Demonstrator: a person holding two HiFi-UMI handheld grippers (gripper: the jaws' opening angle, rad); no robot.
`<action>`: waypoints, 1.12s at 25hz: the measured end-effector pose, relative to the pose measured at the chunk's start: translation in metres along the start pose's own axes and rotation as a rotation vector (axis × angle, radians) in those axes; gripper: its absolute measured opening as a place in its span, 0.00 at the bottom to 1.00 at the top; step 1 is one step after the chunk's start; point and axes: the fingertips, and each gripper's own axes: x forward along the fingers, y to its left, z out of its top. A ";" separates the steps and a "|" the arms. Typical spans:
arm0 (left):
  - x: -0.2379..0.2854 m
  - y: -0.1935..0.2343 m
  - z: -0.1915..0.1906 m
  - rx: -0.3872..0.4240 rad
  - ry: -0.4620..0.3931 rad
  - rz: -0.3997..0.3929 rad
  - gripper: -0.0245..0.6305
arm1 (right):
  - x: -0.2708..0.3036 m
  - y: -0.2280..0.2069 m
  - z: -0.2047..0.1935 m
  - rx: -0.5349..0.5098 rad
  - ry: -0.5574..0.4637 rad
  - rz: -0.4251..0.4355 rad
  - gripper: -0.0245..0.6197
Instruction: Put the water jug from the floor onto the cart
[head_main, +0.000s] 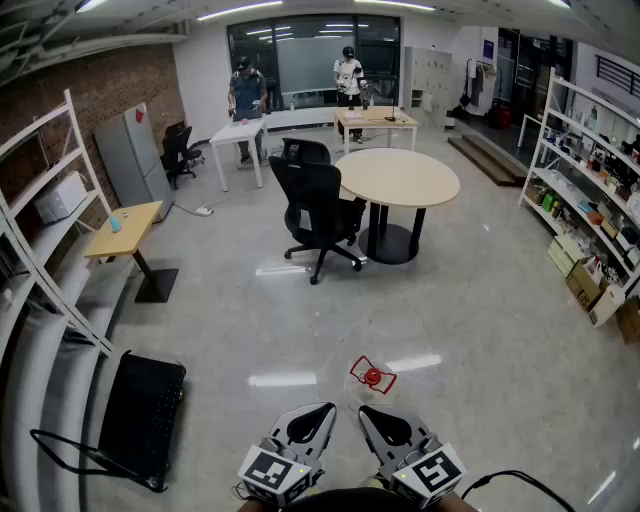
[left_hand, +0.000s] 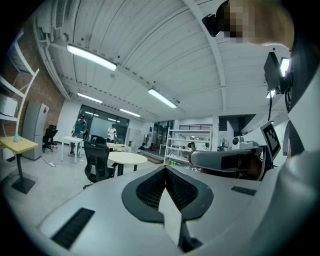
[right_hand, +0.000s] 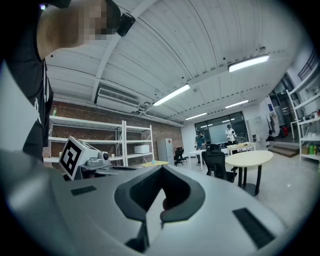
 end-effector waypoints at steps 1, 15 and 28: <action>0.000 0.001 0.000 -0.001 0.000 0.000 0.04 | 0.001 0.000 0.000 0.001 0.001 0.000 0.04; 0.001 0.005 -0.002 -0.006 0.000 -0.002 0.04 | 0.005 0.000 -0.004 0.007 0.006 -0.004 0.04; 0.006 0.012 0.003 0.041 -0.025 -0.049 0.04 | 0.009 0.000 0.010 0.009 -0.084 -0.064 0.04</action>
